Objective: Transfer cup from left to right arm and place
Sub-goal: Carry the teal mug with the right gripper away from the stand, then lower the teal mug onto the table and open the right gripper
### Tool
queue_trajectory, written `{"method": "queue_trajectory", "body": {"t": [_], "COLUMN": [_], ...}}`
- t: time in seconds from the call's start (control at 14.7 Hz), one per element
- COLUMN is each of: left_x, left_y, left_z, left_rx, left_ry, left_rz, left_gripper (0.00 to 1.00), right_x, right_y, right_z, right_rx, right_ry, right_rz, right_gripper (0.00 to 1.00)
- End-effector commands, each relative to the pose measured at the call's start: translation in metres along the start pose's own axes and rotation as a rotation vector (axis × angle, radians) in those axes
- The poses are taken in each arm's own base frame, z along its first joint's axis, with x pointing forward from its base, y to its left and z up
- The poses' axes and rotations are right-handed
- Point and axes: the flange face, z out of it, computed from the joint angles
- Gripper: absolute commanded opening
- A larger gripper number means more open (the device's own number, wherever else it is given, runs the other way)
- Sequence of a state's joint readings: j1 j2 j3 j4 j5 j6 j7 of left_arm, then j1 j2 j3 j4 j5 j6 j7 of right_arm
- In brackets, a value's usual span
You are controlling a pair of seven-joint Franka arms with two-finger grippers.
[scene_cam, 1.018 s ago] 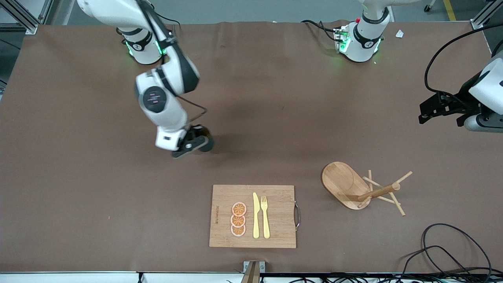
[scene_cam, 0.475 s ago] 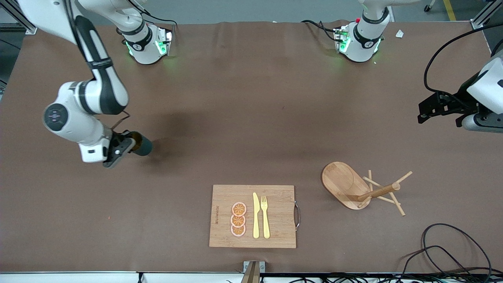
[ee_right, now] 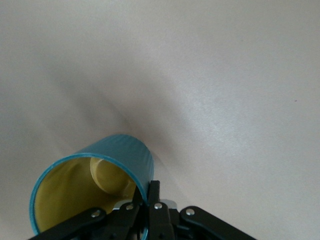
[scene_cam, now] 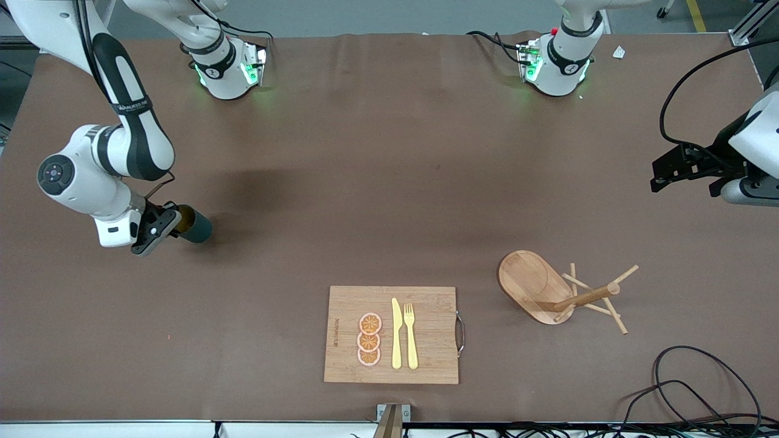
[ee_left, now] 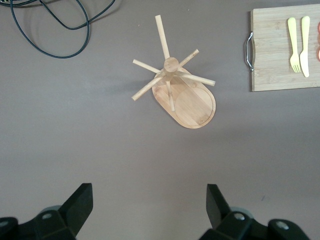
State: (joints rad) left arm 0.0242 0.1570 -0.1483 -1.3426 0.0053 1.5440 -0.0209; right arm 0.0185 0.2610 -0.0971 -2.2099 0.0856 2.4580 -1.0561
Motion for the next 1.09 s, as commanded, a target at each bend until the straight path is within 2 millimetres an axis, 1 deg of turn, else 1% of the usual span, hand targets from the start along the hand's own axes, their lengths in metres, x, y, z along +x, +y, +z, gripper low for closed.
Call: {"method": "queue_trajectory", "body": {"t": [0.0,0.07,0.2,0.41,0.61,0.75,1.02], "left_x": [-0.001,0.0,0.001,0.0,-0.002,-0.002,-0.002], "left_y": [0.0,-0.001,-0.003,-0.015,-0.015,-0.015,-0.017], "left_z": [-0.001,-0.001,-0.003,-0.001,0.0,-0.001,-0.001], "left_rx": [-0.004,0.009,0.013,0.013,0.013,0.016,0.02], "left_ry": [0.011,0.02,0.031,0.025,0.012,0.013,0.013], "left_rz": [-0.008,-0.011,-0.014,-0.037,-0.116,-0.098,-0.065], "left_gripper": [1.0,1.0,1.0,1.0,1.0,1.0,1.0], "right_x": [-0.01,-0.013,-0.025,-0.027,-0.03,-0.03,-0.036], "right_y": [-0.004,-0.002,0.006,0.005,0.006,0.007,0.007], "right_z": [-0.005,-0.006,-0.006,-0.003,-0.001,0.001,0.005], "right_rx": [-0.023,-0.031,-0.044,-0.044,-0.041,-0.05,-0.044], "right_ry": [-0.01,-0.02,-0.027,-0.028,-0.031,-0.026,-0.029], "right_rz": [-0.026,-0.035,-0.026,-0.027,-0.051,-0.087,-0.077], "right_gripper": [0.0,0.0,0.0,0.01,0.01,0.01,0.03]}}
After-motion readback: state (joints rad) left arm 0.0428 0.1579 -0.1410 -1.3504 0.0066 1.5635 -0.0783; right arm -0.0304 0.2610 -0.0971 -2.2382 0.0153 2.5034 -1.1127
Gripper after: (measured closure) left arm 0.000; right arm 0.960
